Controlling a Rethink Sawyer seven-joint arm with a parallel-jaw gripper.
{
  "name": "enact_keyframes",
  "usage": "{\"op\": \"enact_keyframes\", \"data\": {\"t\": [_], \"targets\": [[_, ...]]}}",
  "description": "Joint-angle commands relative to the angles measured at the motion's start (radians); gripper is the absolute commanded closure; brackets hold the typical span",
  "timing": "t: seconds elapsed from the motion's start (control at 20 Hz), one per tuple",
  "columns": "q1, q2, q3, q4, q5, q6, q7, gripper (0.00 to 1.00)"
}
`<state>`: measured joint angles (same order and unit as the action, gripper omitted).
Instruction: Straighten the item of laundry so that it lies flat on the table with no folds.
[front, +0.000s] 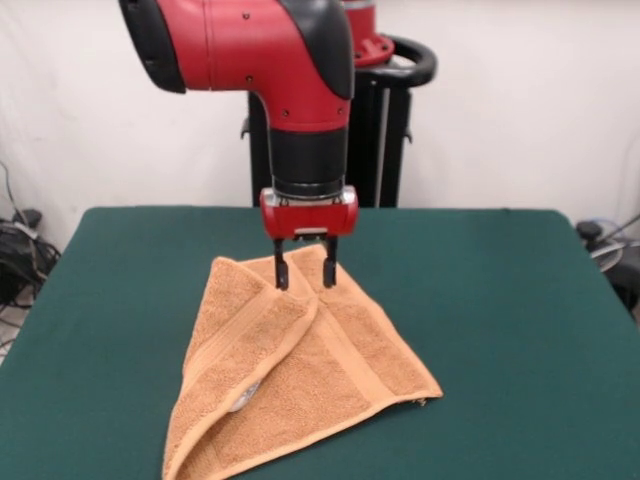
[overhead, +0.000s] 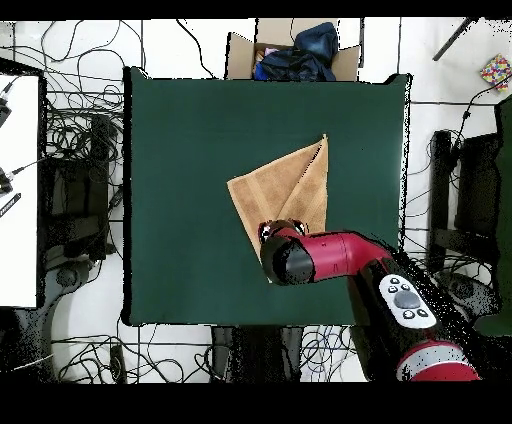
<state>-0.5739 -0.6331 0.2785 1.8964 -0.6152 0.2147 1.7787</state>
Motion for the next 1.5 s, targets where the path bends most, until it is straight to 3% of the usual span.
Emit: {"op": "enact_keyframes", "data": {"t": [0.05, 0.65, 1.5], "targets": [[0.070, 0.073, 0.004, -0.076, -0.042, 0.015, 0.037, 0.00], [0.088, 0.148, -0.043, -0.107, -0.089, -0.069, 0.057, 0.00], [0.064, 0.167, -0.017, -0.148, -0.105, -0.027, 0.018, 0.00]]}}
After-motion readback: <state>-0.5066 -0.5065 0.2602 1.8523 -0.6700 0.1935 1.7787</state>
